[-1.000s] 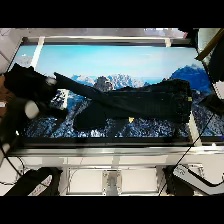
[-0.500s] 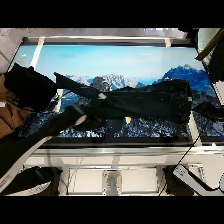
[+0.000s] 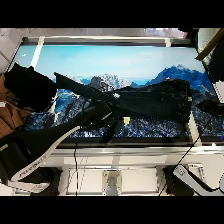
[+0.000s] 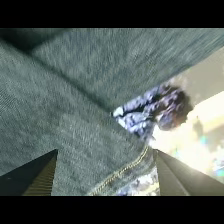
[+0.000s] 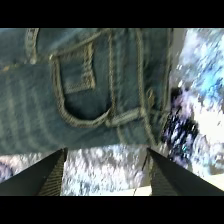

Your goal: Fold the clothes and pants, and hang the long-sleeved shirts on hangers.

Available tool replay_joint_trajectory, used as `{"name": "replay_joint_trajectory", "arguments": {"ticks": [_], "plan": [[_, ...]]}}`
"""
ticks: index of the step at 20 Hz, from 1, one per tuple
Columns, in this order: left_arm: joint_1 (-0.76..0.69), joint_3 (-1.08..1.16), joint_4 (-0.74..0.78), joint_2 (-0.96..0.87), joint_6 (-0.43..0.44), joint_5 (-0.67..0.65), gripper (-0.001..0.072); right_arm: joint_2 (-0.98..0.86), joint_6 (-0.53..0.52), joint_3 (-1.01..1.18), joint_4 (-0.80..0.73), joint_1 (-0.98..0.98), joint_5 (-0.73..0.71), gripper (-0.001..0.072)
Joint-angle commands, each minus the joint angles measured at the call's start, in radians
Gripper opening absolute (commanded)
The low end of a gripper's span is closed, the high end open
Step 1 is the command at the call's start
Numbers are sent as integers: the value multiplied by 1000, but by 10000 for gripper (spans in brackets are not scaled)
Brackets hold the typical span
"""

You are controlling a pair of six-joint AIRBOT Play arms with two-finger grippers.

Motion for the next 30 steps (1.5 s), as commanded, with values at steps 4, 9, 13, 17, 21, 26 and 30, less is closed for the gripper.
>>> {"name": "replay_joint_trajectory", "arguments": {"ticks": [4,9,13,17,21,26,30], "plan": [[-20,14,0,-59,-128,-77,650,0,-35,0,-21,-1,-94,548],[-14,14,-1,-81,-150,-56,346,0,-36,0,-21,-1,-101,548],[-13,14,11,-82,-146,-55,15,0,-36,0,-21,-1,-97,548],[-5,47,98,-20,-146,-104,15,0,-41,0,-40,-1,-61,547],[46,51,332,150,-146,-237,14,-8,-56,-68,-68,-2,-46,547],[287,51,400,287,-108,-254,14,-112,-72,-105,26,-1,-30,548],[446,51,394,306,-79,-255,13,-208,-68,-105,62,0,-120,549]]}}
